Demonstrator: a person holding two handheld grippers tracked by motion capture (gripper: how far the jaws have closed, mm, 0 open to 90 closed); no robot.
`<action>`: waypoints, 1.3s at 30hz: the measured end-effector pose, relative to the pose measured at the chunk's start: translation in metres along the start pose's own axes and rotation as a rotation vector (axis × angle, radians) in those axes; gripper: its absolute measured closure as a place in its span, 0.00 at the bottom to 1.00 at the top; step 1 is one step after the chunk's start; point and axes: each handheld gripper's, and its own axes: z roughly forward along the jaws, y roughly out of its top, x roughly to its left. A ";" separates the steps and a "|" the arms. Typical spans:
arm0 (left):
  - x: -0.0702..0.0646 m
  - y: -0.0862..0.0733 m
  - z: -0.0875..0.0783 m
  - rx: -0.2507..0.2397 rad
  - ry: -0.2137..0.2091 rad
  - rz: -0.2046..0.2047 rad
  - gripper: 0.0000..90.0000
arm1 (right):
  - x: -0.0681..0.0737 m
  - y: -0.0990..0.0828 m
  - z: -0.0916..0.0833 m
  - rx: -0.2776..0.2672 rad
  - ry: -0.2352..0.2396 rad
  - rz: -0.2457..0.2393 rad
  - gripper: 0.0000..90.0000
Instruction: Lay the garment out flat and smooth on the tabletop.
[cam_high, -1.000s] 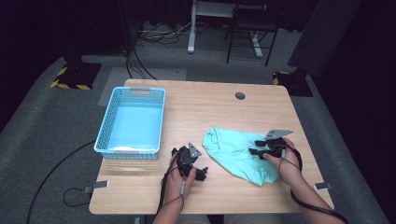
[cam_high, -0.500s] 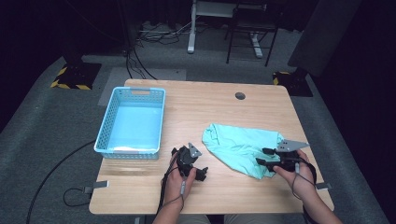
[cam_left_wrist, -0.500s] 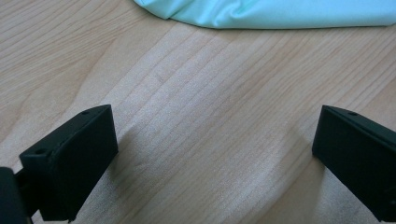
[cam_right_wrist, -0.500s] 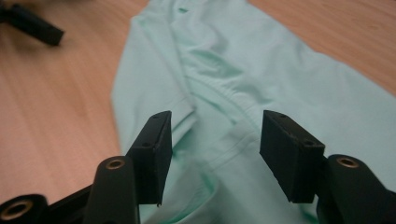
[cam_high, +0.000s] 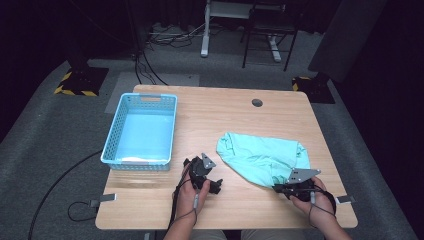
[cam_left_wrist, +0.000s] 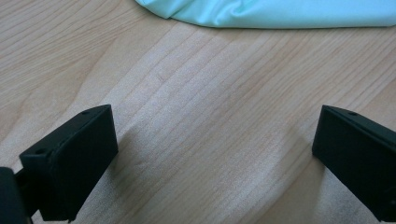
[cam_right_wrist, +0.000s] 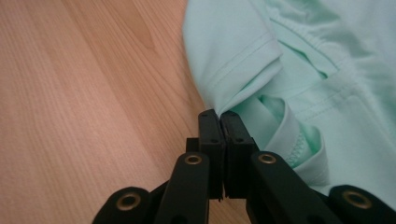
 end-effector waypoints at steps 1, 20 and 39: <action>0.000 0.000 0.000 0.000 -0.001 -0.002 0.00 | 0.003 0.003 -0.004 -0.001 -0.004 -0.009 0.99; 0.000 0.000 0.000 0.000 -0.001 -0.004 0.00 | -0.040 0.023 -0.019 -0.116 -0.068 0.106 0.45; 0.002 -0.001 -0.001 -0.002 0.017 -0.021 0.00 | -0.109 0.045 0.045 -0.139 -0.121 0.148 0.51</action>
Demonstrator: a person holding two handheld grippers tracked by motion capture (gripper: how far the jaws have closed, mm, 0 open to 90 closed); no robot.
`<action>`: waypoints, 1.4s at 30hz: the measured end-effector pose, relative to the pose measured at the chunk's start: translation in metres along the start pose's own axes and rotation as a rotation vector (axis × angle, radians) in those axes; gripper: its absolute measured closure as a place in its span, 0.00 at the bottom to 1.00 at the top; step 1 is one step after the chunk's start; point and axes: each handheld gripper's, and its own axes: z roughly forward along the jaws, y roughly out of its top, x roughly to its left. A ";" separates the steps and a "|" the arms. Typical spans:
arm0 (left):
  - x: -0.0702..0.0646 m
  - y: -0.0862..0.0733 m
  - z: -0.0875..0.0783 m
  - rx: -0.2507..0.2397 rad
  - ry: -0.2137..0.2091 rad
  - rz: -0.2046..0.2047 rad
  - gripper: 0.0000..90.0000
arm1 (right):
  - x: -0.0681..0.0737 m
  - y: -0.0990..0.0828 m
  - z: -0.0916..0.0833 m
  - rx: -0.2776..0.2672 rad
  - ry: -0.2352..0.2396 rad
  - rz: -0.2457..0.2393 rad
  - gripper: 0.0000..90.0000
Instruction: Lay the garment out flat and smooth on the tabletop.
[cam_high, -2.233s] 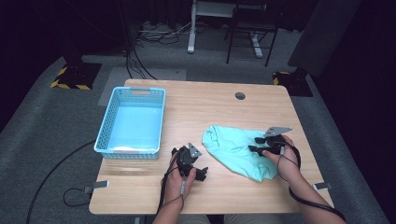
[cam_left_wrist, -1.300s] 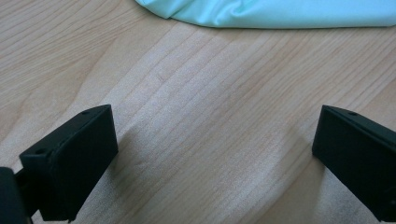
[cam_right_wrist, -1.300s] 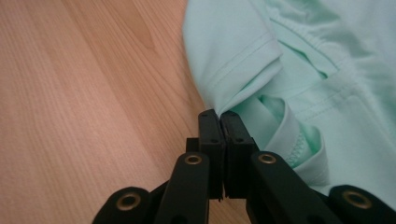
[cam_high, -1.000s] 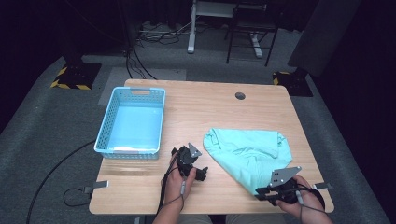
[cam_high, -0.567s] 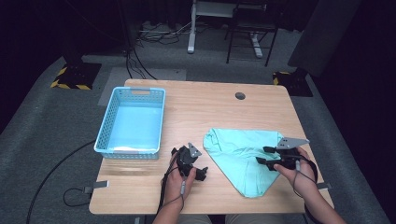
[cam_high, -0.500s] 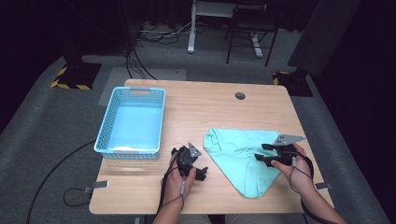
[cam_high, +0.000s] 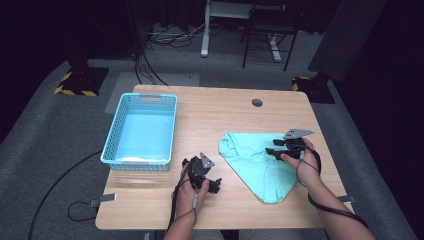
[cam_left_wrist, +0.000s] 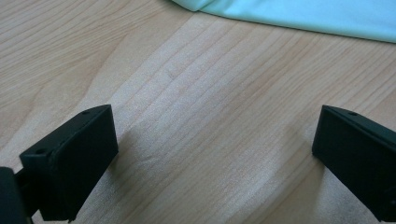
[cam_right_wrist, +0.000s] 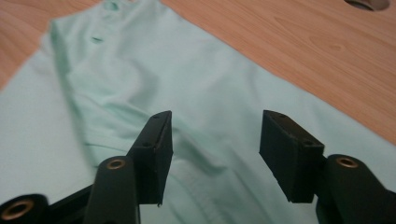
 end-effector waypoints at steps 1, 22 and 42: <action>0.000 0.000 0.000 0.000 0.000 0.000 0.00 | 0.006 0.001 -0.004 -0.004 0.011 -0.006 0.52; 0.003 -0.008 -0.008 0.001 0.018 -0.021 0.00 | 0.058 -0.015 -0.014 0.088 0.146 -0.060 0.96; 0.006 -0.009 -0.023 -0.045 0.072 -0.115 0.18 | 0.094 0.020 -0.045 -0.080 0.190 -0.085 0.62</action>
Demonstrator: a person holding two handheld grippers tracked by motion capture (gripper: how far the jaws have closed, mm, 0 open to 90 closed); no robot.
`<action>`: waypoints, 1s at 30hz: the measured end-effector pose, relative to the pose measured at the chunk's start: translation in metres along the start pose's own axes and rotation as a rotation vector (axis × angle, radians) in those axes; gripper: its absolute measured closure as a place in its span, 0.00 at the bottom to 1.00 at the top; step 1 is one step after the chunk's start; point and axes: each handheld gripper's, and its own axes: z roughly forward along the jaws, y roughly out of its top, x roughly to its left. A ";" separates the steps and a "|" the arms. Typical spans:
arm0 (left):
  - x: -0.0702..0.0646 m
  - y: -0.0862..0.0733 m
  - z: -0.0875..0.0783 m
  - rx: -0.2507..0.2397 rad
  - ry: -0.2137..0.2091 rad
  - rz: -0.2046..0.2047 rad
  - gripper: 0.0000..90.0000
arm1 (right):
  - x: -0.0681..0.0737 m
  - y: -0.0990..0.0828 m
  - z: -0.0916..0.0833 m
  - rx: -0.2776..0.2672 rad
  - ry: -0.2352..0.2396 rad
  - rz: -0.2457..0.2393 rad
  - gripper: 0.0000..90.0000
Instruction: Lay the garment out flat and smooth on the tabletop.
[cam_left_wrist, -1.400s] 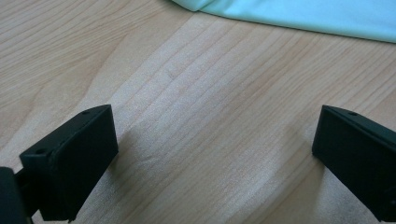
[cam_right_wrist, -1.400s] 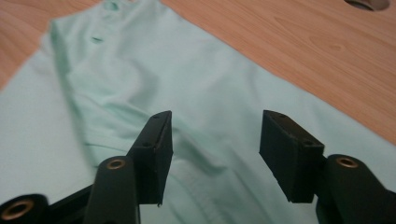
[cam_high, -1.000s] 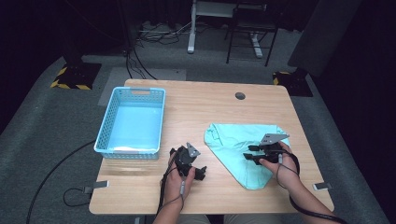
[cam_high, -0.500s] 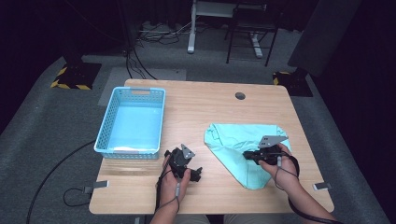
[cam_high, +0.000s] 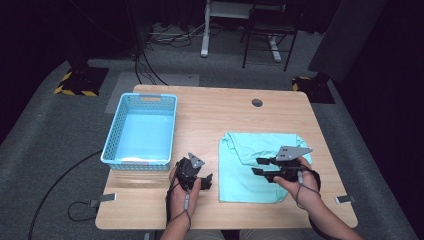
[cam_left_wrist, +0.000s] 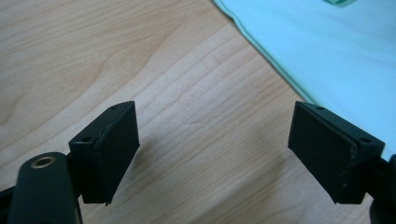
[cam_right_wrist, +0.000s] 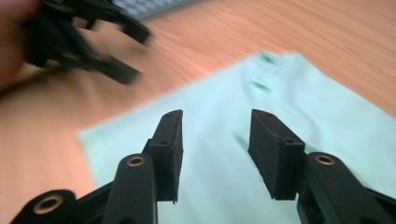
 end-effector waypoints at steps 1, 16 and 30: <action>-0.002 0.001 -0.001 -0.001 0.001 0.010 0.18 | -0.008 -0.005 -0.002 0.009 -0.024 0.019 0.62; -0.027 0.013 0.002 0.001 -0.035 0.092 0.18 | -0.072 -0.049 -0.011 0.144 -0.191 0.115 0.63; -0.039 0.017 0.006 -0.019 -0.022 0.101 0.18 | -0.074 -0.056 -0.001 0.216 -0.170 0.084 0.95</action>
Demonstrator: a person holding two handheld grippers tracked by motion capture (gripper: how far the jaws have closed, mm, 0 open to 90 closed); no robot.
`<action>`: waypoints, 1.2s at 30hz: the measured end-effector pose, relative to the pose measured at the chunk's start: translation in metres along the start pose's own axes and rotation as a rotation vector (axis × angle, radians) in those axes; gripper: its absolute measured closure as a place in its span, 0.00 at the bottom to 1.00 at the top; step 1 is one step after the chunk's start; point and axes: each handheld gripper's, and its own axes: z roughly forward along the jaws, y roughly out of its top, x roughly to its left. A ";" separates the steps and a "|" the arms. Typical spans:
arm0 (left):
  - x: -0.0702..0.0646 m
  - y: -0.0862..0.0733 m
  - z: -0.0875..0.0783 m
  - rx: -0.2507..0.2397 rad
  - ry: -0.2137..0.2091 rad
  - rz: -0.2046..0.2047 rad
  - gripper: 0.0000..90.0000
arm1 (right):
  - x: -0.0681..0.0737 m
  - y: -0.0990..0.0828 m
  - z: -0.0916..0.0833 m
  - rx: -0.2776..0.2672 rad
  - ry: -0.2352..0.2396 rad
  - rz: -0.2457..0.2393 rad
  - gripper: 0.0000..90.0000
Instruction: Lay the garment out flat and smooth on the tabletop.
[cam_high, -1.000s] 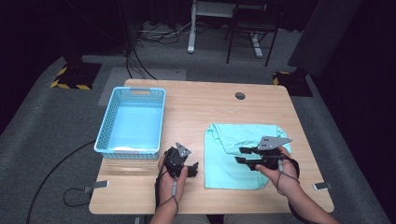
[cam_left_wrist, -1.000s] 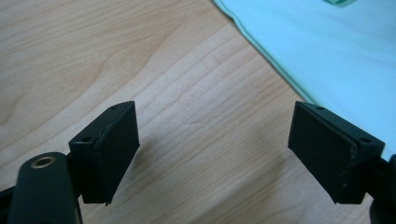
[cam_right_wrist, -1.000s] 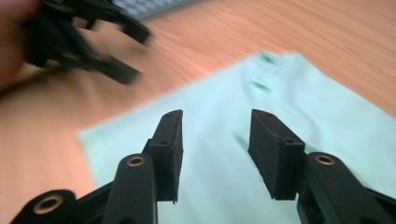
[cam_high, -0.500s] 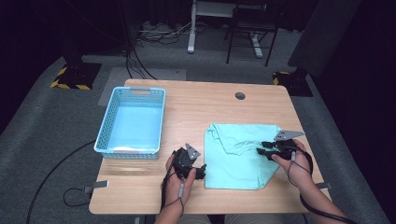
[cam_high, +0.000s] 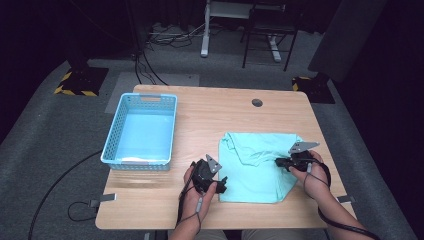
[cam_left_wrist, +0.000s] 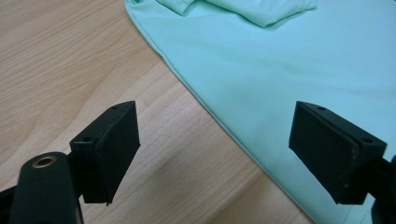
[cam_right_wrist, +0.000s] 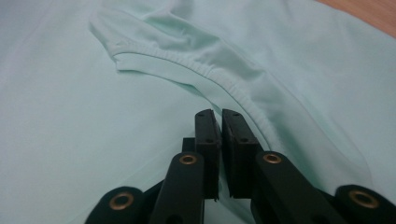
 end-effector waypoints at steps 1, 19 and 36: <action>-0.001 0.001 0.000 0.000 -0.001 0.001 0.18 | 0.000 -0.001 -0.002 -0.003 -0.003 0.000 0.96; -0.021 0.016 0.003 -0.012 -0.040 0.049 0.18 | 0.031 -0.101 -0.154 -0.072 -0.181 0.153 0.52; -0.026 0.030 0.026 0.019 -0.018 0.070 0.30 | -0.020 -0.076 -0.067 -0.089 -0.075 0.169 0.43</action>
